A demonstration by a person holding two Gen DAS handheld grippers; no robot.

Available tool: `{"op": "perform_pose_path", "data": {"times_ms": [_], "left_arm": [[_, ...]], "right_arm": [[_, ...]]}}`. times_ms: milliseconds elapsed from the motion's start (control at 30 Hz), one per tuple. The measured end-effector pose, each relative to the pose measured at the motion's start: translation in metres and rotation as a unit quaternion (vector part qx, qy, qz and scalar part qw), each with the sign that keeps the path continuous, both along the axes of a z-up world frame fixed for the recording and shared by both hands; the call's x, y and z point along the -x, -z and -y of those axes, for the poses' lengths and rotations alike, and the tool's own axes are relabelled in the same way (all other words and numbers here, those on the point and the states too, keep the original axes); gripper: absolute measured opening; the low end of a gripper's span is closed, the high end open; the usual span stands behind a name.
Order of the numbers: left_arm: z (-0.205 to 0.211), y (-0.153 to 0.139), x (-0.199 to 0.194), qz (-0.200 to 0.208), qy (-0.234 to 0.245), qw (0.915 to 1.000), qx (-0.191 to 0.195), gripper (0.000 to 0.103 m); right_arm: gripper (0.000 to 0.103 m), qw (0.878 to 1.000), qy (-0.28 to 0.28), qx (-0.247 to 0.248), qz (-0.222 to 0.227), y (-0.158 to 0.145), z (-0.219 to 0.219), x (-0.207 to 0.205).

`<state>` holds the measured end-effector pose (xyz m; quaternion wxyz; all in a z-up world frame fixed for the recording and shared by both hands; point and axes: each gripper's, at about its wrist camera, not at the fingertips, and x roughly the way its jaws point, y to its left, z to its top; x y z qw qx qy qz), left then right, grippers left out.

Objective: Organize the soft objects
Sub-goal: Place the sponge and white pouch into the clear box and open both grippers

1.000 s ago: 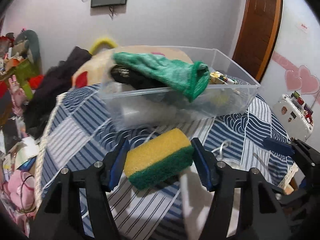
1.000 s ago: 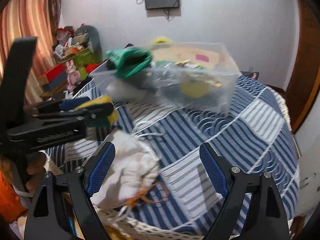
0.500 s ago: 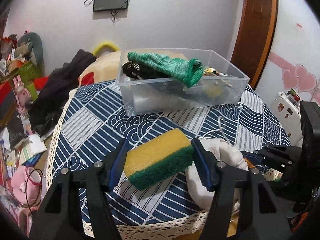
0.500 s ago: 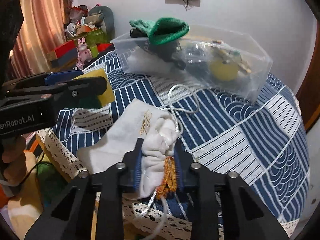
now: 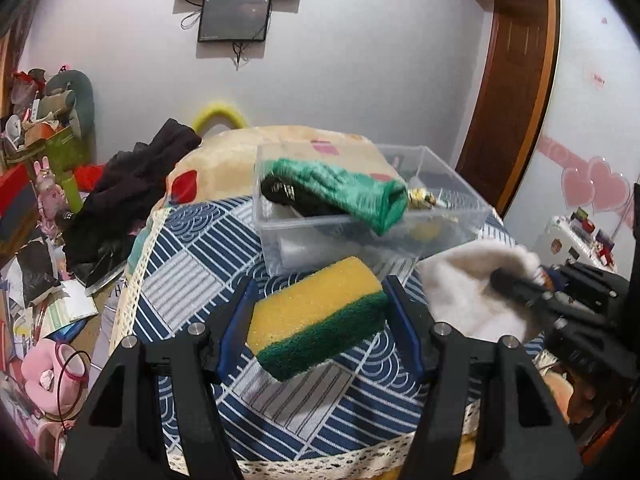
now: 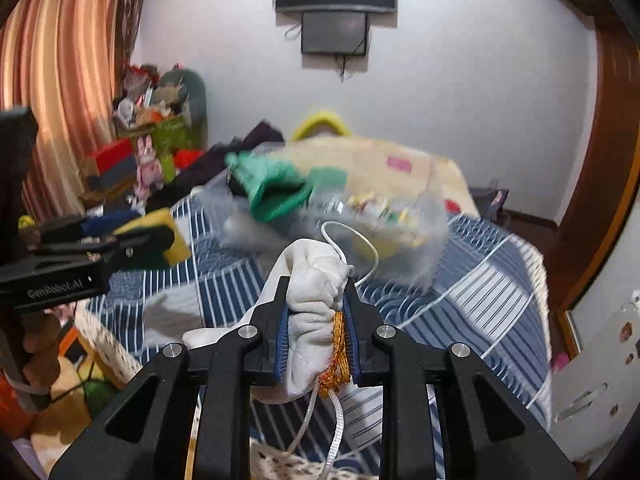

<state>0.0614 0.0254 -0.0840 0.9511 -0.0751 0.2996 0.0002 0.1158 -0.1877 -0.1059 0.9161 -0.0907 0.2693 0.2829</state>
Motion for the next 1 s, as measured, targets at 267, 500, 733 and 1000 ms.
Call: {"op": "perform_pose_path", "data": {"times_ms": [267,500,733,1000], "left_arm": [[0.000,-0.030,-0.016,0.041,-0.002,0.9990,-0.018,0.063],[0.000,-0.052,-0.040,0.069,-0.002,0.9972,-0.027,0.063],[0.003,-0.053,-0.084,0.057,0.000,0.9980,-0.027,0.063],[0.014,-0.022,-0.131,0.010,0.031,0.9990,-0.030,0.063]], "right_arm": [[0.021,0.996,0.044,-0.014,0.074,-0.036,0.008,-0.012],[0.021,0.991,0.075,-0.029,0.106,-0.049,-0.004,-0.038],[0.021,0.990,0.076,-0.027,0.113,-0.048,-0.025,-0.063],[0.021,0.996,0.068,-0.015,0.049,-0.018,-0.028,-0.093]]}}
